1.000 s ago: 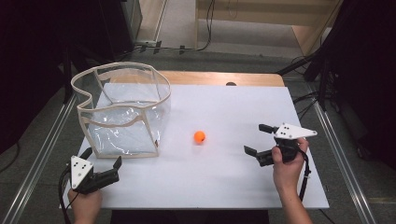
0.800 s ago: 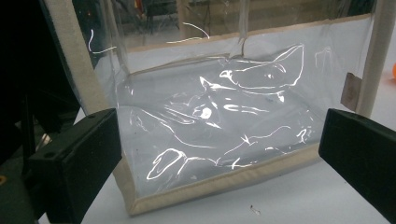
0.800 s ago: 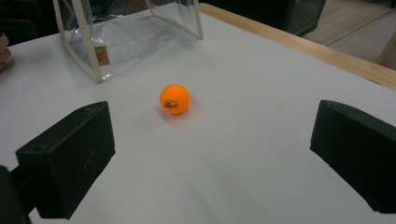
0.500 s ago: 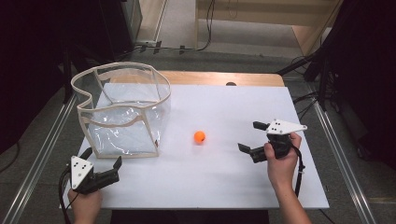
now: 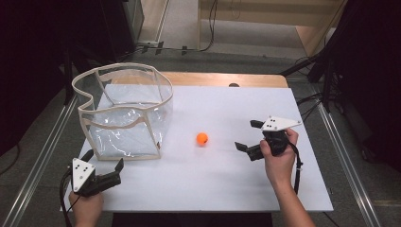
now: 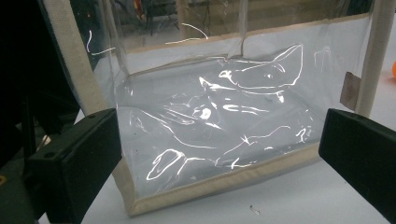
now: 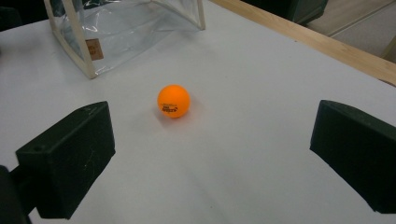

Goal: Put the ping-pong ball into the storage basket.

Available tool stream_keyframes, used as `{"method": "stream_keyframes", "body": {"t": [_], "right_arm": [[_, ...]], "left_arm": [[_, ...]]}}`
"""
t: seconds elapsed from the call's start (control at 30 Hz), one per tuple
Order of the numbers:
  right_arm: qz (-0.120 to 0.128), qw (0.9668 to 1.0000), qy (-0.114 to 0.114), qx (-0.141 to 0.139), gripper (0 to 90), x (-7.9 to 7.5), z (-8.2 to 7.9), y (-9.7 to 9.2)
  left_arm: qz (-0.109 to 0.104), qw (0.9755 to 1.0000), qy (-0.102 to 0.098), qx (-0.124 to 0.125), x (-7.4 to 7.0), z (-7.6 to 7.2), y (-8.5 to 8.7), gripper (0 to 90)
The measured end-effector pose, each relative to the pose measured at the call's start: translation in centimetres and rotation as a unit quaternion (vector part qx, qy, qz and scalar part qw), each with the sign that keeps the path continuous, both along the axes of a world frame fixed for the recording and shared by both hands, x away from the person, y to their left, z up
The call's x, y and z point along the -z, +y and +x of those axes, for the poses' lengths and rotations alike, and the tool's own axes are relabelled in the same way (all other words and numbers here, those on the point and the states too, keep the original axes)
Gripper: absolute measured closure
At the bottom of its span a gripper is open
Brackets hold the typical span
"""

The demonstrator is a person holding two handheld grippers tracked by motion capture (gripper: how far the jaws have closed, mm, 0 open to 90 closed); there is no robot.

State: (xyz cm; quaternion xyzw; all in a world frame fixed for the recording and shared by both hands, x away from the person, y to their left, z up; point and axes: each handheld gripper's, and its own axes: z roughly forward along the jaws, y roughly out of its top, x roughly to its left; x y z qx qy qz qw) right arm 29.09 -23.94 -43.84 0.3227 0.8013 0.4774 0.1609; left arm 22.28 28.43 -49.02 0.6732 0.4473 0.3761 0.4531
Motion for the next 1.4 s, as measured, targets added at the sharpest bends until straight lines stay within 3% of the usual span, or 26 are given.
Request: {"method": "stream_keyframes", "body": {"t": [1.4], "right_arm": [[-0.035,0.9978,0.029,-0.048,0.0,-1.0,3.1,3.7]], "left_arm": [[0.002,1.0000,-0.002,0.001,0.0,-0.1,0.0,0.0]]}}
